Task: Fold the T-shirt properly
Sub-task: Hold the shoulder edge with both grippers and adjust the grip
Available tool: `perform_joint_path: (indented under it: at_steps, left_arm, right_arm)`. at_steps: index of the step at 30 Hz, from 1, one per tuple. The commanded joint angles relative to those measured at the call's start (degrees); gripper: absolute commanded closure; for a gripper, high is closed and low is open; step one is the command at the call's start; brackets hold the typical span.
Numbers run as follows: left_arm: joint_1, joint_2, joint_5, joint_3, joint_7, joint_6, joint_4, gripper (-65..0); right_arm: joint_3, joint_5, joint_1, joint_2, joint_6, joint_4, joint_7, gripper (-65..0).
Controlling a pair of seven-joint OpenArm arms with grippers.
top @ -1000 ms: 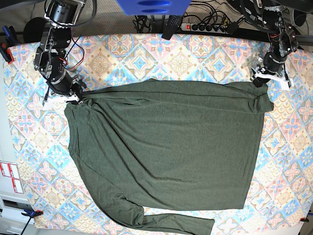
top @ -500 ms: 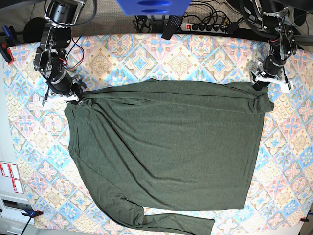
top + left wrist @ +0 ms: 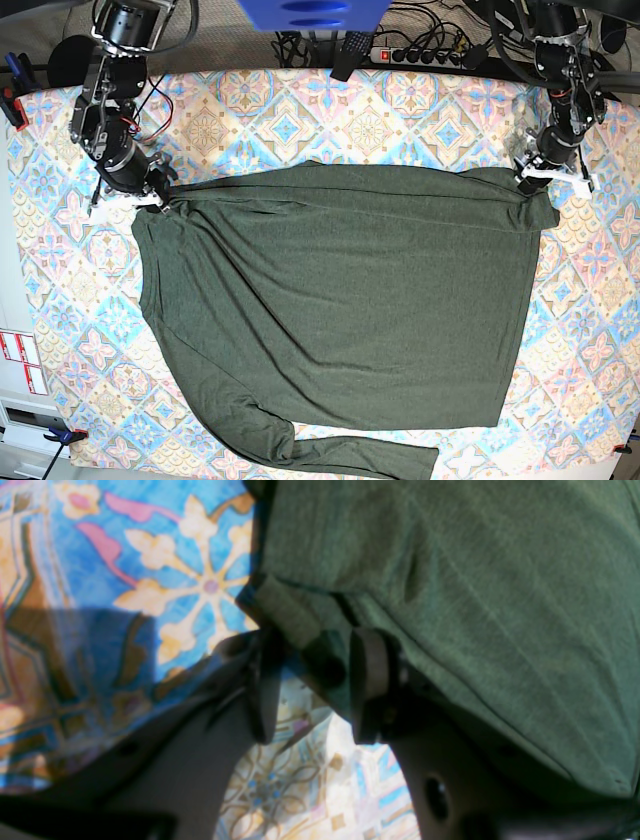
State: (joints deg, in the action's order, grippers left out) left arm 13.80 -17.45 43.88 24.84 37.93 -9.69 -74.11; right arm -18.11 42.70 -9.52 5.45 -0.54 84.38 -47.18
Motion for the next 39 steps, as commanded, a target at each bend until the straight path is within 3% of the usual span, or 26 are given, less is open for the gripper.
perform_joint_path:
  at_steps: [1, 10, 12, 16, 33, 39]
  left_arm:
    - [-0.3, -0.7, 0.3, 0.1, -0.1, -0.1, -0.5, -23.1]
    - [-1.5, -0.6, 0.6, 0.0, -0.1, -0.1, -0.4, -21.9]
    - [-1.5, -0.6, 0.5, 0.0, -0.1, -0.1, -0.4, -16.8]
    - [-1.5, -0.6, 0.4, 0.0, -0.1, -0.2, -0.4, 0.0]
    - [2.1, -0.7, 1.0, 0.3, -0.4, -0.5, -1.1, 0.0]
    - [7.1, -0.7, 1.0, 0.3, -0.4, -0.6, -8.7, 0.0]
  right_arm:
    - [-0.1, 0.7, 0.5, 0.5, 0.5, 1.0, 0.8, 0.0]
    - [-0.1, 0.7, 0.4, 0.5, 0.5, 1.0, 0.8, 0.0]
    - [-0.1, 0.7, 0.4, 0.5, 0.5, 1.0, 0.8, 0.0]
    - [-0.1, 0.7, 0.3, 0.5, 0.5, 1.0, 0.8, 0.0]
    - [0.0, 0.7, -0.9, 0.3, 0.5, 1.2, 0.7, 0.0]
    - [-0.1, 0.9, -3.3, 0.3, 0.5, 2.3, 0.7, 0.0]
